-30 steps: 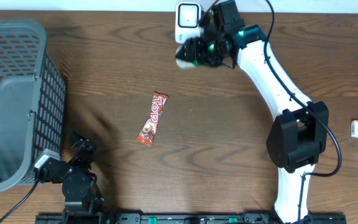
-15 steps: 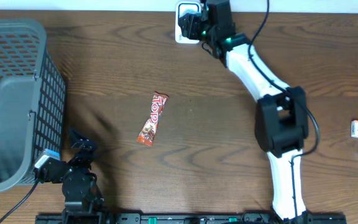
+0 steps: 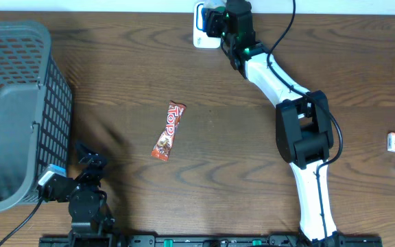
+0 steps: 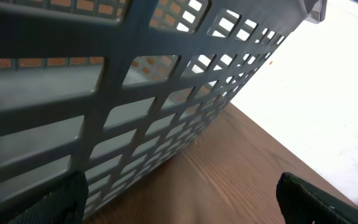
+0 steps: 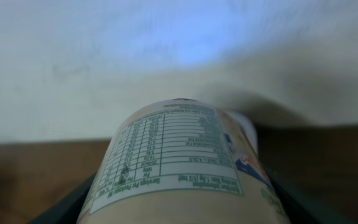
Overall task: Scan the item barcode
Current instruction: 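Hold the jar label against the scanner with the right gripper, then carry the jar to the right table edge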
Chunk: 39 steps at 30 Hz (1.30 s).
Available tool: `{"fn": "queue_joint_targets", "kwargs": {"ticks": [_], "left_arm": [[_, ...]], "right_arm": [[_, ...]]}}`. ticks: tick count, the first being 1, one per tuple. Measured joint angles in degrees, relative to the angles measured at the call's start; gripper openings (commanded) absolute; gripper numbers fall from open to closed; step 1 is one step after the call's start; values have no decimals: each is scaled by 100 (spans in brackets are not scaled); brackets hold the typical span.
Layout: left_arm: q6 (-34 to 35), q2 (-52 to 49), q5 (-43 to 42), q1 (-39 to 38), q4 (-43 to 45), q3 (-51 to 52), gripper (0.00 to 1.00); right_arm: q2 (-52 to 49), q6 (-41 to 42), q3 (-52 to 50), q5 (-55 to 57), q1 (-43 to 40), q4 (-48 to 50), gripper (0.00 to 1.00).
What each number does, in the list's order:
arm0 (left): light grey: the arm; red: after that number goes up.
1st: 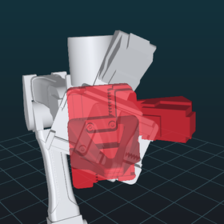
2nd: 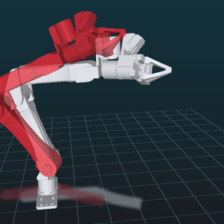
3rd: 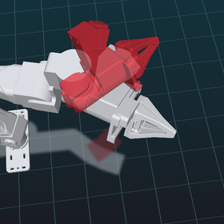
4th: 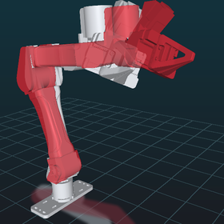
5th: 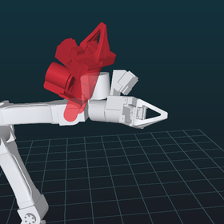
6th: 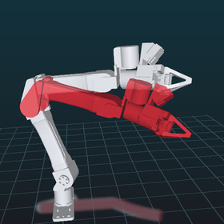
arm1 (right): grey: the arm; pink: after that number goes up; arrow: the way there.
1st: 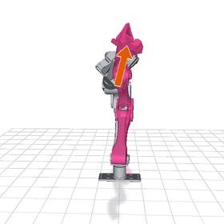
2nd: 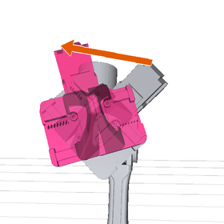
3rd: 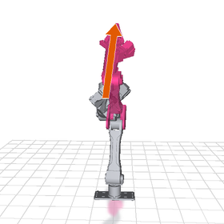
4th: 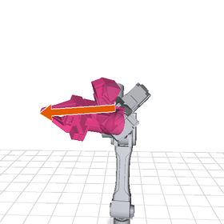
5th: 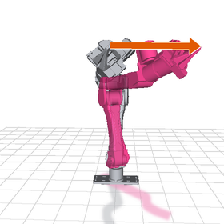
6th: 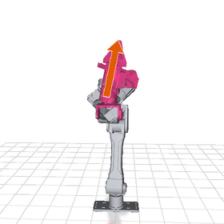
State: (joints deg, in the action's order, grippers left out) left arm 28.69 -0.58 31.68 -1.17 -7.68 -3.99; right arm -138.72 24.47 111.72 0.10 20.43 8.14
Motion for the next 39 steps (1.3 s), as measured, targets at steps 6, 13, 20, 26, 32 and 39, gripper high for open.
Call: {"fn": "queue_joint_targets", "kwargs": {"ticks": [6,13,20,26,32,39], "left_arm": [[0,0,0,0,0,0,97],[0,0,0,0,0,0,97],[0,0,-2,0,0,0,97],[0,0,-2,0,-2,0,97],[2,0,0,0,0,0,97],[0,0,0,0,0,0,97]], "right_arm": [[-11,-131,0,275,0,221,43],[-61,-251,0,332,0,208,42],[-39,-317,404,70,0,-1480,39],[608,-442,680,52,-7,-3762,45],[2009,-365,870,70,-184,-6078,43],[2586,-79,1067,94,-1368,-7925,40]]}}
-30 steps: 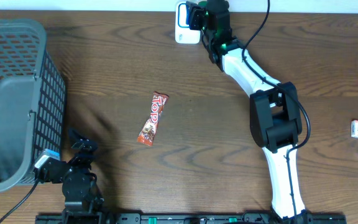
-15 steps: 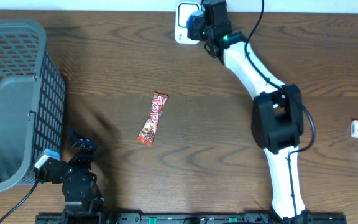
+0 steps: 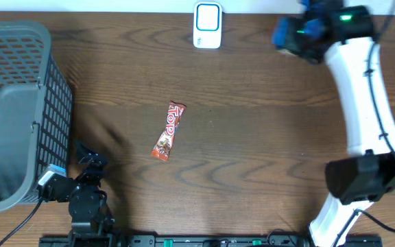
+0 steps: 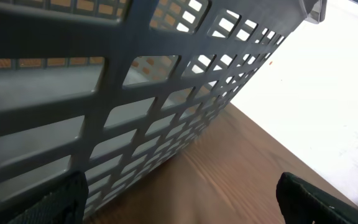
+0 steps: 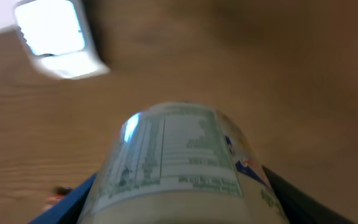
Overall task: Scan the item barcode
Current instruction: 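Carry the jar to the right table edge, then set down the jar and withdraw the right gripper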
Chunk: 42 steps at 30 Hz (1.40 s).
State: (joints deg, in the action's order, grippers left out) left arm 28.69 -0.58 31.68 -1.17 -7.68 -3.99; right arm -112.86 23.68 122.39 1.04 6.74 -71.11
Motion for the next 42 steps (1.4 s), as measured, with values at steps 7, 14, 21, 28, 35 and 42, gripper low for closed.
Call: {"fn": "queue_joint_targets", "kwargs": {"ticks": [7,14,21,28,35,42], "left_arm": [[0,0,0,0,0,0,97],[0,0,0,0,0,0,97],[0,0,0,0,0,0,97],[0,0,0,0,0,0,97],[0,0,0,0,0,0,97],[0,0,0,0,0,0,97]], "right_arm": [[-463,70,-330,26,-1427,-398,44],[-979,85,-457,-22,-2625,-627,40],[-1919,55,-498,-42,-3423,-776,45],[-2481,2,-542,-107,-3899,-702,53],[-2505,-33,-546,-59,-4468,-647,87],[-2505,-48,-544,-411,-5053,-748,86]]}}
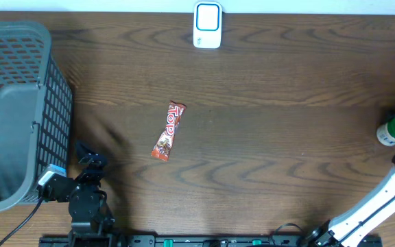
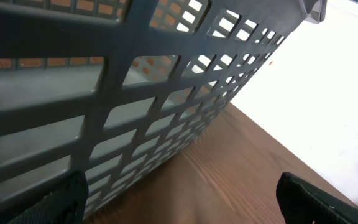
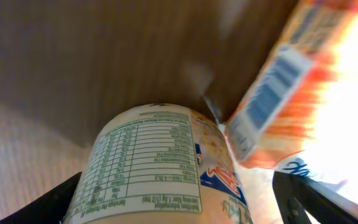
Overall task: Scan the item barcode
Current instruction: 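Set down the jar and withdraw the right gripper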
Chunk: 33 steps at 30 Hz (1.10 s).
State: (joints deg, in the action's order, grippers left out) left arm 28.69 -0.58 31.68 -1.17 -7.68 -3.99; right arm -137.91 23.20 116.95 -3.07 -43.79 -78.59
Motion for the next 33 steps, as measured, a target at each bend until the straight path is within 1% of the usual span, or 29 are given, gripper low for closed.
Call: {"fn": "queue_joint_targets", "kwargs": {"ticks": [10,14,17,26,30,33], "left_arm": [[0,0,0,0,0,0,97],[0,0,0,0,0,0,97],[0,0,0,0,0,0,97],[0,0,0,0,0,0,97],[0,0,0,0,0,0,97],[0,0,0,0,0,0,97]], "right_arm": [[7,-39,-2,-278,44,-17,80],[175,-44,-4,-291,98,44,77],[551,-44,-13,-291,133,59,75],[2205,-22,-7,-345,289,125,75],[2608,-20,0,-516,636,83,76],[2734,-17,0,-619,1228,31,76]]}}
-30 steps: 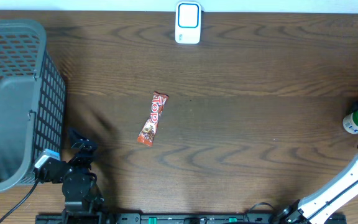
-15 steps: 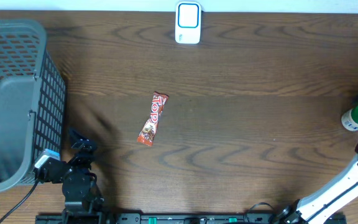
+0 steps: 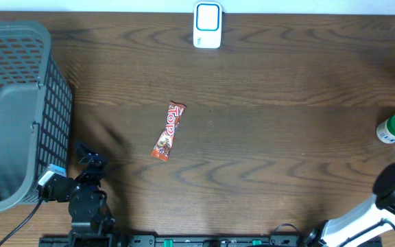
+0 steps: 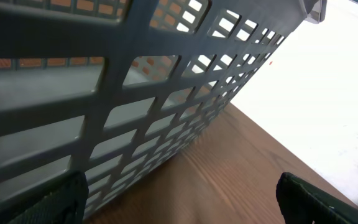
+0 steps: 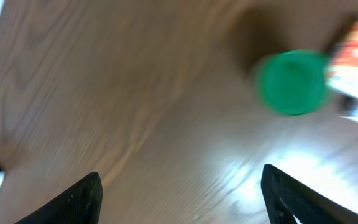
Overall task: Scan the item barcode
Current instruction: 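Set down the jar and withdraw the right gripper, then move the right gripper over the red TOP chocolate bar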
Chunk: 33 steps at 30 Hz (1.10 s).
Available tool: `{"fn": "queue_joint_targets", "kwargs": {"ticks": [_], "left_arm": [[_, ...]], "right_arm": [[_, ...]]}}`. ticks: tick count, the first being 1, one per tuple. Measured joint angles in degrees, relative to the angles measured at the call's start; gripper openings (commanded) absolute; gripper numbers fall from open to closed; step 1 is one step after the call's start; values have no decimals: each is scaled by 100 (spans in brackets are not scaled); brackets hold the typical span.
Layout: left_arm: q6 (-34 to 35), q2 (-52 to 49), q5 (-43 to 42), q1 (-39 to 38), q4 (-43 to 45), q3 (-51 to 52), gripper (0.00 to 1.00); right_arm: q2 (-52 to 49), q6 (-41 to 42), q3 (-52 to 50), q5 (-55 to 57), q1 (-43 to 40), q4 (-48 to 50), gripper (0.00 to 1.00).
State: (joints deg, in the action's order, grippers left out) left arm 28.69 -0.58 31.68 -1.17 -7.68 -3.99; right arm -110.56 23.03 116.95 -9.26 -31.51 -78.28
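Observation:
A bottle with a green cap stands upright at the table's right edge; the right wrist view shows its cap (image 5: pixel 292 82) from above. My right gripper (image 5: pixel 182 202) is open and empty, raised above the table and apart from the bottle. The white barcode scanner (image 3: pixel 207 25) sits at the far middle edge. A "Top" candy bar (image 3: pixel 168 130) lies mid-table. My left gripper (image 4: pixel 185 199) is open and empty, resting low beside the grey basket (image 4: pixel 135 93).
The grey mesh basket (image 3: pixel 12 110) fills the left side of the table. An orange-and-white pack lies just beside the bottle, also seen as an orange pack in the right wrist view.
My right gripper was shut on the bottle low beside the orange pack. Now it is open and raised, and the bottle stands alone on the table. The left arm has not moved.
My right gripper held the bottle at the scanner at the far edge. Then it held it to the right of the scanner, then down at the table's right edge by the packs. Now the bottle stands there, let go.

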Motion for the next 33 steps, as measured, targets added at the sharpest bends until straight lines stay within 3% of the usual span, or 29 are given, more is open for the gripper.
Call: {"fn": "queue_joint_targets", "kwargs": {"ticks": [4,7,17,23,33], "left_arm": [[0,0,0,0,0,0,97],[0,0,0,0,0,0,97],[0,0,-2,0,0,0,97],[0,0,0,0,0,0,97],[0,0,0,0,0,0,97]], "right_arm": [[2,0,-2,-22,1008,-24,81],[2,63,-2,15,2041,129,99],[-184,116,-2,243,5062,898,99],[-953,199,0,-103,5897,1259,99],[-2398,332,-28,-925,6526,1156,99]]}}
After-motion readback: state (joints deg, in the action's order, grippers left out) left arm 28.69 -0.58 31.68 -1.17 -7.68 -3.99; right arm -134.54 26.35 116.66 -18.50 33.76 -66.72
